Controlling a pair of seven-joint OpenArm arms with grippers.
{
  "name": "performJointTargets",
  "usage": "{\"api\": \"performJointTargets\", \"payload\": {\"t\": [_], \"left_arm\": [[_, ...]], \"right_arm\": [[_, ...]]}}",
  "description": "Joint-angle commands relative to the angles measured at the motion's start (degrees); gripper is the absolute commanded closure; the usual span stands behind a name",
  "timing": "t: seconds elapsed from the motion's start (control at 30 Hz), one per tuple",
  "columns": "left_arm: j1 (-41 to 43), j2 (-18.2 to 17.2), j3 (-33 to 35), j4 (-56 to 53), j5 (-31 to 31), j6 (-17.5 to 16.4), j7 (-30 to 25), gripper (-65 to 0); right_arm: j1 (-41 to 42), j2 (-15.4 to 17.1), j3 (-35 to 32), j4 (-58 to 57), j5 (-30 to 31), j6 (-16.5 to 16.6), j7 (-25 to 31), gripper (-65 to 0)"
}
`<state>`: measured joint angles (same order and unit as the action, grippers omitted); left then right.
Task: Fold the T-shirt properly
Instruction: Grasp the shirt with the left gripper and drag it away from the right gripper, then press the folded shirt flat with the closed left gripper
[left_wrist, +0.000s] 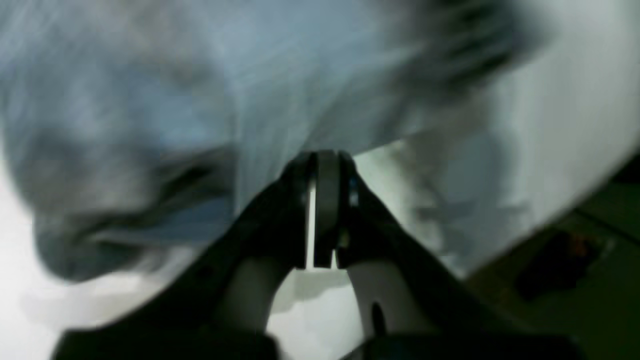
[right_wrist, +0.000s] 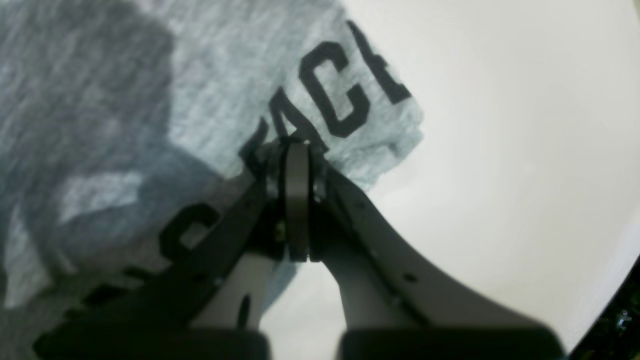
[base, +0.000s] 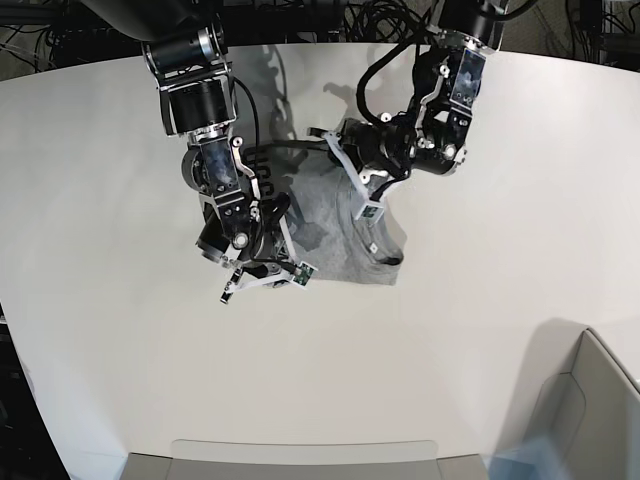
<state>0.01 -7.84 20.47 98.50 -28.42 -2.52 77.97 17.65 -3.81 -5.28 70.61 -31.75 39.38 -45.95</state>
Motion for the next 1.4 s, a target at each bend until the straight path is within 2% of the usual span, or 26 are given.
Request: {"api": "performJointTargets", "payload": {"t": [0.0, 0.1, 0.23, 0.33, 0.43, 0.57, 0.67, 0.77, 0.87, 0.93, 1.0, 1.03, 1.13, 1.2, 1.27, 1.37], "left_arm": [[-0.76, 0.32, -0.64, 0.18, -0.1, 0.02, -1.01, 0.0], [-1.46, 0.32, -4.69, -2.98, 0.86, 0.11, -3.82, 0.0], [-5.33, 0.32, -11.99, -7.03, 0.86, -0.07, -4.79, 0.0], [-10.16, 0.32, -14.18, -10.54, 0.86, -0.07, -4.96, 0.0], [-15.79, 0.32, -16.73, -16.08, 0.86, -0.07, -8.48, 0.0], [-19.84, 0.32, -17.17, -19.33, 0.78, 0.11, -11.56, 0.0], [-21.07, 0.32, -17.35, -18.54, 0.78, 0.19, -13.58, 0.0], [-21.15, 0.67, -21.48, -14.15, 0.6, 0.28, -16.48, 0.0], [-19.66, 0.85, -23.06, -7.29, 0.51, 0.28, -16.74, 0.0], [-16.49, 2.08, -20.6, -1.31, 0.78, 0.37, -16.39, 0.0], [-13.24, 2.25, -13.66, 3.17, 0.86, 0.72, -16.57, 0.0], [-12.19, 2.25, -9.44, 3.79, 0.86, 2.66, -16.83, 0.0], [-11.31, 2.25, 2.87, 1.68, 0.86, 12.24, -17.8, 0.0], [-11.22, 1.99, 10.26, -1.49, 0.86, 15.49, -20.08, 0.0], [-11.48, 1.99, 14.74, -5.53, 0.78, 15.67, -21.05, 0.0], [-11.04, 2.25, 17.47, -10.1, 0.6, 15.58, -21.32, 0.0]], "right_arm": [[1.3, -0.01, -0.04, -0.24, -0.38, 0.62, 0.37, 0.0], [-1.43, 0.08, -0.22, -0.5, -2.14, 0.62, 0.46, 0.0], [-6.18, 0.08, -0.22, 2.84, -2.67, 0.62, 0.2, 0.0], [-11.63, -0.54, -0.22, 8.29, -3.11, 0.62, 0.2, 0.0], [-16.46, -1.68, -1.18, 12.78, -3.11, 0.62, 0.2, 0.0], [-18.84, -2.56, -1.62, 18.4, -2.58, 0.62, 0.28, 0.0], [-17.61, -5.11, 4.0, 24.91, -0.38, 0.62, 0.28, 0.0], [-13.83, -5.19, 10.42, 29.39, 3.57, 0.62, 0.11, 0.0], [-11.72, -5.02, 15.17, 30.45, 4.45, 0.62, 0.11, 0.0], [-11.72, -3.97, 16.84, 30.45, 4.45, 0.62, 0.2, 0.0], [-12.24, -2.65, 18.6, 30.36, 4.45, 0.62, 0.2, 0.0], [-12.77, -2.47, 20.36, 30.27, 4.45, 0.62, 0.2, 0.0], [-12.86, -2.3, 27.92, 30.18, 4.45, 0.62, 0.37, 0.0], [-12.95, -2.3, 32.31, 30.18, 4.45, 0.62, 0.37, 0.0], [-13.21, -2.12, 35.3, 30.18, 4.45, 0.62, 0.37, 0.0], [-14.62, -0.45, 37.67, 30.09, 4.45, 0.62, 0.37, 0.0]]}}
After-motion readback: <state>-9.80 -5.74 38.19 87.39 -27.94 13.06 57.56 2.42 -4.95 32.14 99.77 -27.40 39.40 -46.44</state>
